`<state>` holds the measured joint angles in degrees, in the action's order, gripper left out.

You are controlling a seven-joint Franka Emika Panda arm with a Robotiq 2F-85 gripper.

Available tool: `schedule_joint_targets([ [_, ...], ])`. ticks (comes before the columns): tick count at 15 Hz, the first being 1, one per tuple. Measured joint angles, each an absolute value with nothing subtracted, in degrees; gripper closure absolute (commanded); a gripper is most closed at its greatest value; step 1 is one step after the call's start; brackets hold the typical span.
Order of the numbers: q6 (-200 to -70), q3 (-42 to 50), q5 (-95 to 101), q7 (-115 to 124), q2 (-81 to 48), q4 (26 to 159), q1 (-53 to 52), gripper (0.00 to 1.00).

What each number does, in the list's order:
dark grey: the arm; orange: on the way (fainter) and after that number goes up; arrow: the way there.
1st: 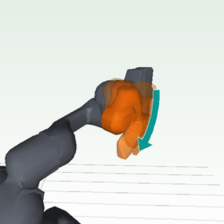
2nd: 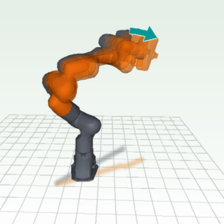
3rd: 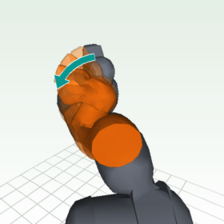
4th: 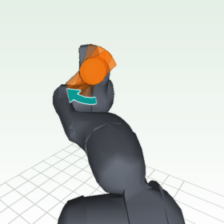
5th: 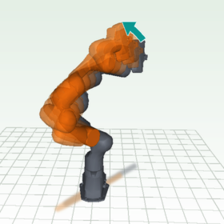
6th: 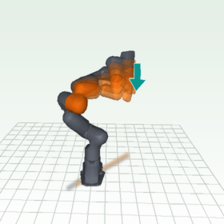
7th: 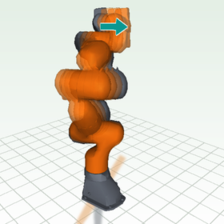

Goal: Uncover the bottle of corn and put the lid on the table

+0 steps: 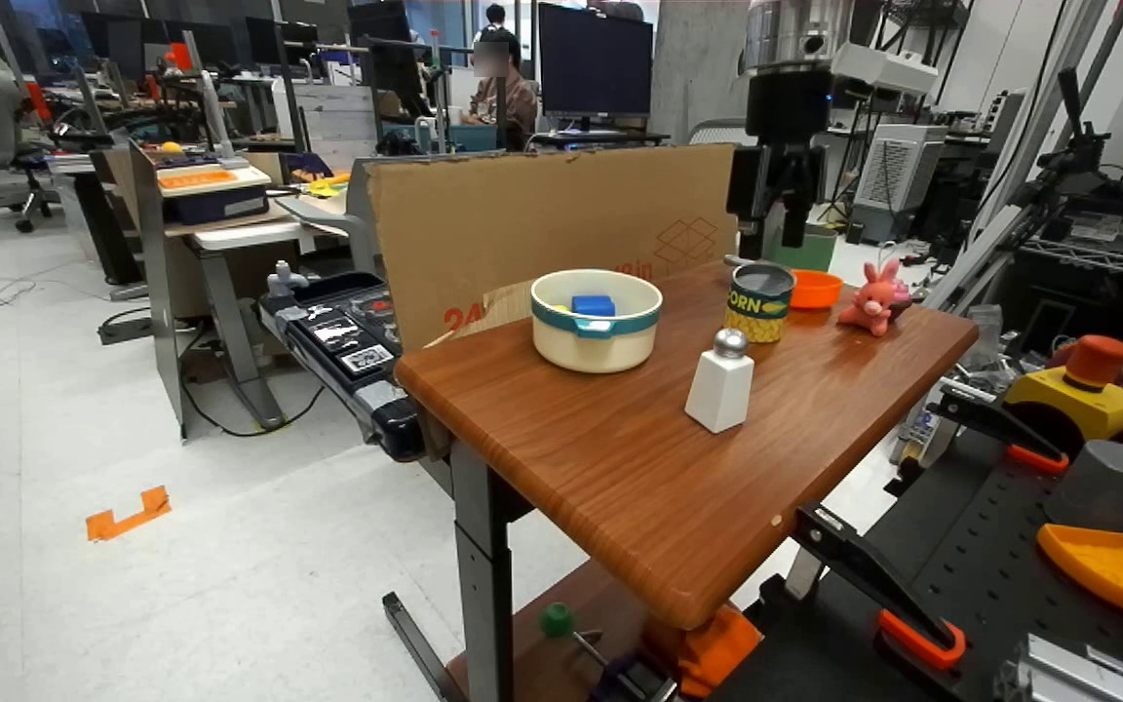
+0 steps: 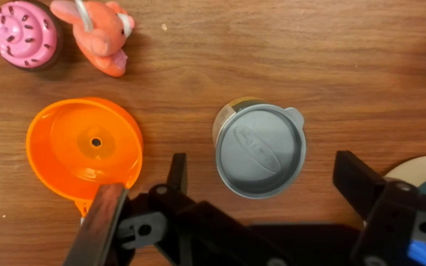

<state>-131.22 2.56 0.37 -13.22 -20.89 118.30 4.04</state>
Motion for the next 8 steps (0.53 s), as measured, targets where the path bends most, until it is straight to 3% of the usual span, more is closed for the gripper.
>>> schedule_joint_targets([
  [5, -129.17, 2.56, 0.36, -12.80, -21.57, 117.46, 4.04, 0.00],
  [7, -129.04, 2.56, 0.37, -12.57, -21.81, 117.33, 4.04, 0.28],
  [8, -129.03, 2.56, 0.38, -12.39, -21.88, 117.30, 4.04, 0.34],
])
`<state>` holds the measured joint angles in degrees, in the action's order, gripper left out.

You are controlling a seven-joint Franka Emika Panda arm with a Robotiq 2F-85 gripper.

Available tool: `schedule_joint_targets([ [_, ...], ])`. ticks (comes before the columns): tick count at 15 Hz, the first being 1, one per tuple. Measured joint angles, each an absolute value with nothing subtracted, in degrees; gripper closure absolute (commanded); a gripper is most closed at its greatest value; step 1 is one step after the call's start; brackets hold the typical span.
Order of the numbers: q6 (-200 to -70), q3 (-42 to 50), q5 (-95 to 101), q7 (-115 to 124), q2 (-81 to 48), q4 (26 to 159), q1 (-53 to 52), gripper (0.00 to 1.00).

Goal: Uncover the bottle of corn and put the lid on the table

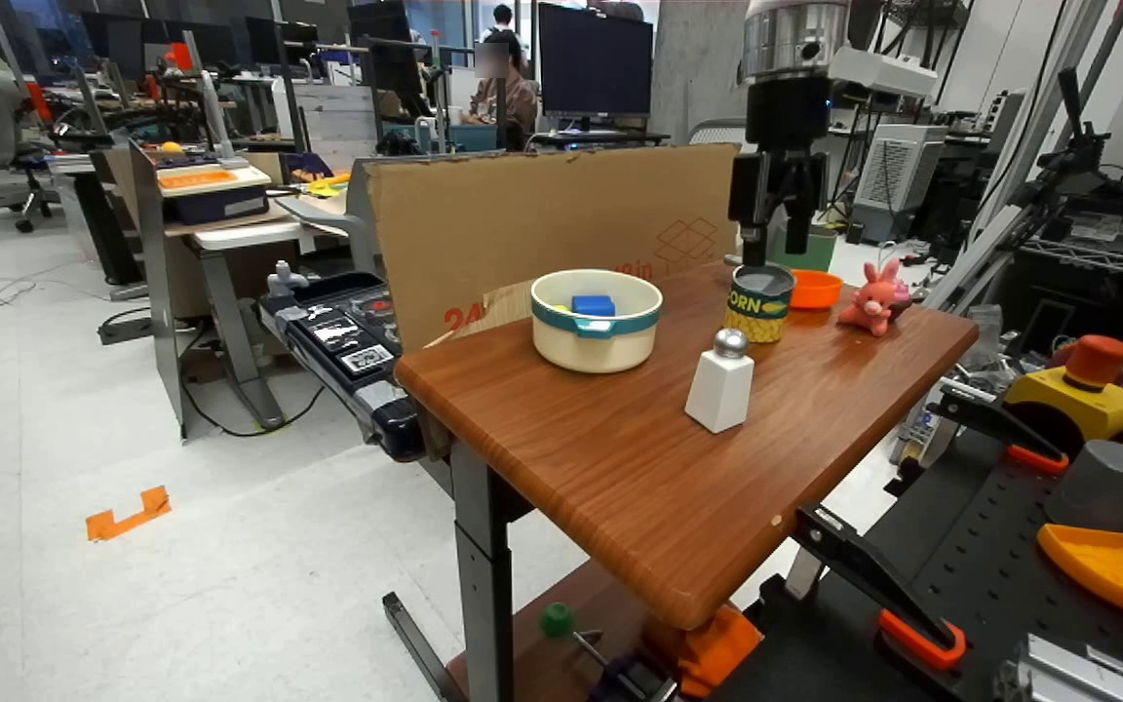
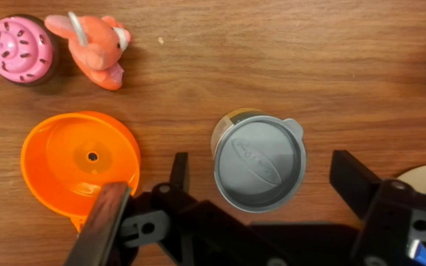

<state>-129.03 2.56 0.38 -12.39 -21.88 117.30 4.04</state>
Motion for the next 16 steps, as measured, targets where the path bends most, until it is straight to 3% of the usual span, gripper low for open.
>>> schedule_joint_targets([
  [8, -127.33, 2.56, 0.41, -9.61, -23.46, 115.42, 4.04, 0.97],
  [16, -127.02, 2.56, 0.35, -8.92, -23.97, 114.24, 4.04, 0.99],
])
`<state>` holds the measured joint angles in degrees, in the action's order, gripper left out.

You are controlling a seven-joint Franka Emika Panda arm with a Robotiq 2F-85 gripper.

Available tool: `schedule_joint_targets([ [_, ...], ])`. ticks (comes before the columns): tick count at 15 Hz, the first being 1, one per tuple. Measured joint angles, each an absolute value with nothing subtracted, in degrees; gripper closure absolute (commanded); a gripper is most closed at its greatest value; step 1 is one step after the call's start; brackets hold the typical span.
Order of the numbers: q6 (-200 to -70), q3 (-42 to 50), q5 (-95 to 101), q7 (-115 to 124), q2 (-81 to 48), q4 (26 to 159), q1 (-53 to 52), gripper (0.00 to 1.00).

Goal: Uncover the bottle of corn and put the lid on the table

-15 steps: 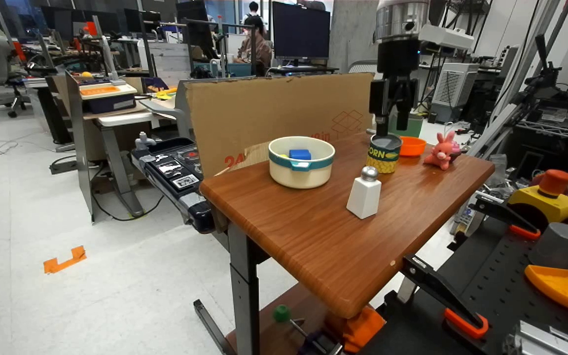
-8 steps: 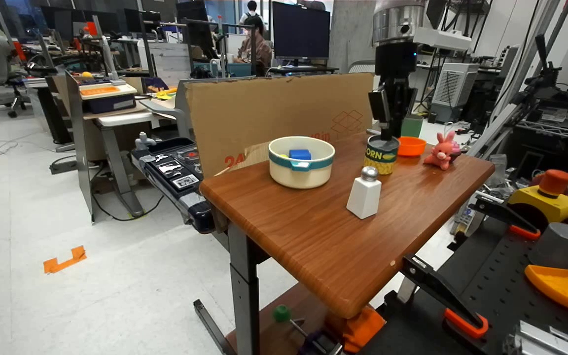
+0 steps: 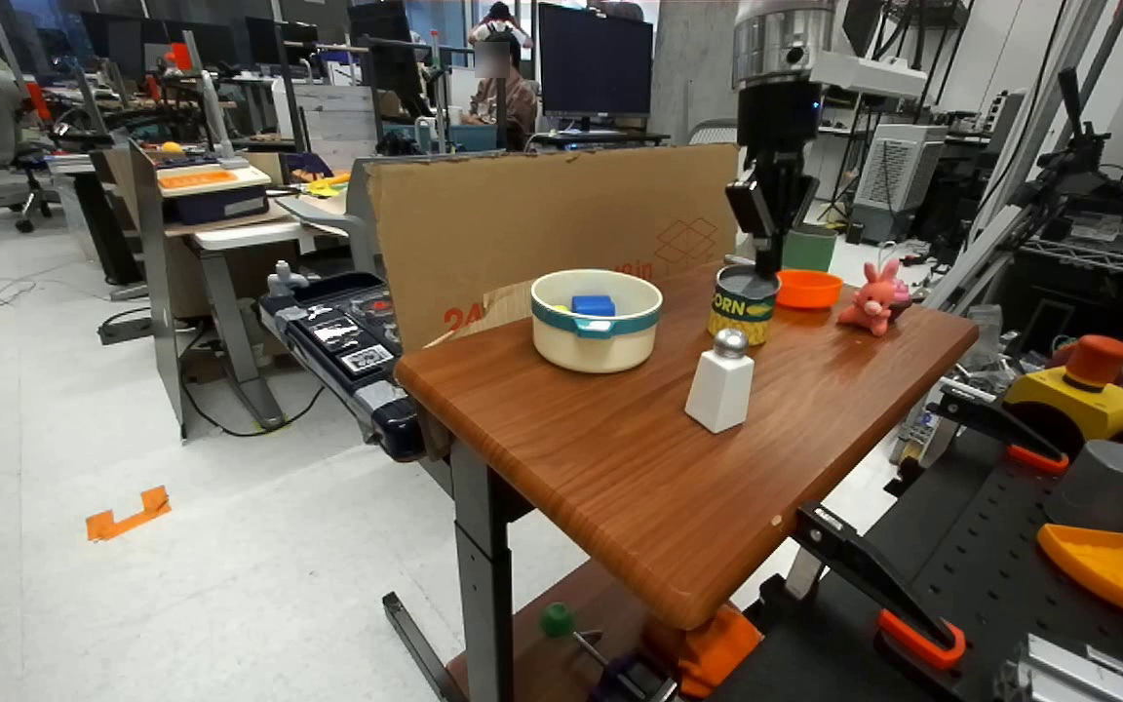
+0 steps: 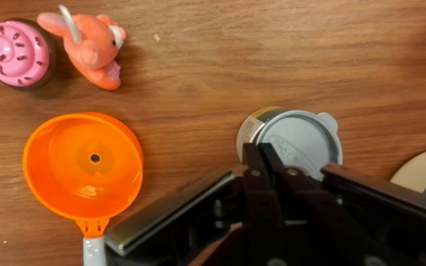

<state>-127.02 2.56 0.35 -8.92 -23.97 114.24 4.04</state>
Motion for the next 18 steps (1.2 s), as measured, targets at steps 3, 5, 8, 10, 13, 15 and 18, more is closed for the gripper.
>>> schedule_joint_targets([
  [3, -127.02, 2.56, 0.30, -8.92, -23.93, 113.76, 4.04, 0.99],
  [5, -127.04, 2.48, 0.29, -8.93, -23.56, 113.61, 4.03, 0.99],
  [8, -127.09, 1.97, 0.30, -9.37, -21.65, 113.98, 3.92, 0.99],
  [10, -127.13, 1.35, 0.32, -10.73, -19.52, 114.97, 3.77, 0.99],
  [13, -127.15, 0.10, 0.33, -13.56, -15.84, 117.57, 3.49, 0.99],
  [15, -127.18, -0.54, 0.37, -15.11, -13.89, 119.36, 3.14, 0.99],
  [18, -127.24, -0.62, 1.52, -16.53, -11.96, 121.80, 2.51, 0.99],
])
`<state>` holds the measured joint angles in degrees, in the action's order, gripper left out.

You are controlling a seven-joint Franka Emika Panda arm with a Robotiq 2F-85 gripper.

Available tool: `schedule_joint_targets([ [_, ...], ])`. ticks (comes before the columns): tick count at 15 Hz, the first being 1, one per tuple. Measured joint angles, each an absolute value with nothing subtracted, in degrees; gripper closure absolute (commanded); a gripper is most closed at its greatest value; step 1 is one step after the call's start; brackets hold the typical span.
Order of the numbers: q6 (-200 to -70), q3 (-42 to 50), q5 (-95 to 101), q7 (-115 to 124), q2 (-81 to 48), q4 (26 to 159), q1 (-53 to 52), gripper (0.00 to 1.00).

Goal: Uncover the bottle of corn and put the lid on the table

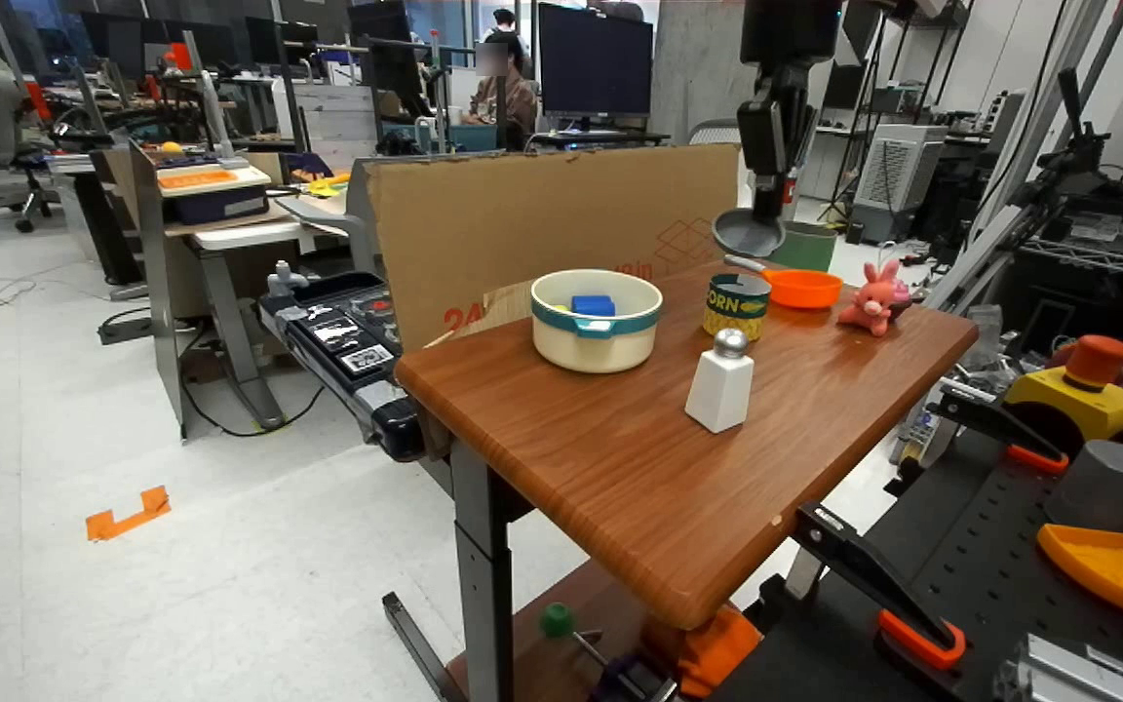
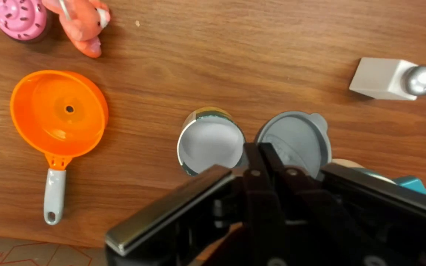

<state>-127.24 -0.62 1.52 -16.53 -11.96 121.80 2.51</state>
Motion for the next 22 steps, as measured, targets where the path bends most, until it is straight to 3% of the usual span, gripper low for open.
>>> schedule_joint_targets([
  [12, -127.24, 2.54, 17.06, -12.86, -10.55, 129.35, 2.70, 0.99],
  [22, -126.45, 3.07, 18.46, -10.76, -11.08, 130.39, 2.87, 0.99],
])
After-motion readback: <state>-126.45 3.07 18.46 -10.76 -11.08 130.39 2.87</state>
